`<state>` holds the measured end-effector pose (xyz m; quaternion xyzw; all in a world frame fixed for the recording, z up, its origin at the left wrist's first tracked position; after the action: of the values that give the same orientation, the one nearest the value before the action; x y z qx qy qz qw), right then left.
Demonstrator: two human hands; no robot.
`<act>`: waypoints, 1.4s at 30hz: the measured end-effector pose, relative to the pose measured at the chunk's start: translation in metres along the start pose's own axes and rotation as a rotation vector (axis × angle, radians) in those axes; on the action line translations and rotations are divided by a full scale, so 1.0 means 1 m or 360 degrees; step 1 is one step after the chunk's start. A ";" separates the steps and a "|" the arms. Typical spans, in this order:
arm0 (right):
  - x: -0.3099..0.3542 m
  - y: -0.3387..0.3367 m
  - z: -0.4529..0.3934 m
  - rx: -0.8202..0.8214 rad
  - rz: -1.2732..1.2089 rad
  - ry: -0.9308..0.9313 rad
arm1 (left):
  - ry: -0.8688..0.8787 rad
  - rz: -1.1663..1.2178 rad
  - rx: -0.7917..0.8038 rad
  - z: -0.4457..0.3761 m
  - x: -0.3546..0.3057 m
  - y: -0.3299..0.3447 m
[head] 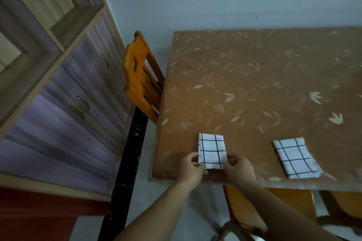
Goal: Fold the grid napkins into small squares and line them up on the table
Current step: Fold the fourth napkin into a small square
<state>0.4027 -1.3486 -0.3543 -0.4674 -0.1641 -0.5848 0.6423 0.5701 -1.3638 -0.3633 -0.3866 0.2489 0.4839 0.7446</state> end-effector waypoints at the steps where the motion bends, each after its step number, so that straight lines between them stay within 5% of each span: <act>1: -0.001 -0.001 0.001 -0.0036 0.0004 0.0000 | 0.0032 -0.0064 -0.0014 0.001 0.003 0.000; 17: -0.009 0.001 -0.002 -0.0126 0.0100 0.0003 | 0.0140 -0.0393 0.0091 0.012 0.010 -0.012; 28: 0.006 -0.018 0.033 -0.0169 0.0295 -0.0216 | 0.0313 -0.0664 -0.0165 0.037 0.004 -0.049; 35: 0.013 -0.075 0.062 -0.0302 0.0560 -0.0390 | 0.0630 -0.1143 -0.0286 0.077 -0.044 -0.034; 42: -0.012 -0.194 0.095 -0.0344 0.0980 -0.0539 | 0.0916 -0.1556 -0.0241 0.117 -0.094 0.056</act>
<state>0.2558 -1.2428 -0.2362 -0.6503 -0.0571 -0.2923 0.6989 0.4805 -1.3053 -0.2442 -0.6252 0.1985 -0.0250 0.7544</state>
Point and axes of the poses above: each hand's wrist, its own z-axis away from the middle knuckle, its own y-axis out of the palm, x = y × z, the point moved 5 cm from there along -z, towards the middle knuckle, and after that the axes turned 8 degrees about -z, right-handed, at the moved point
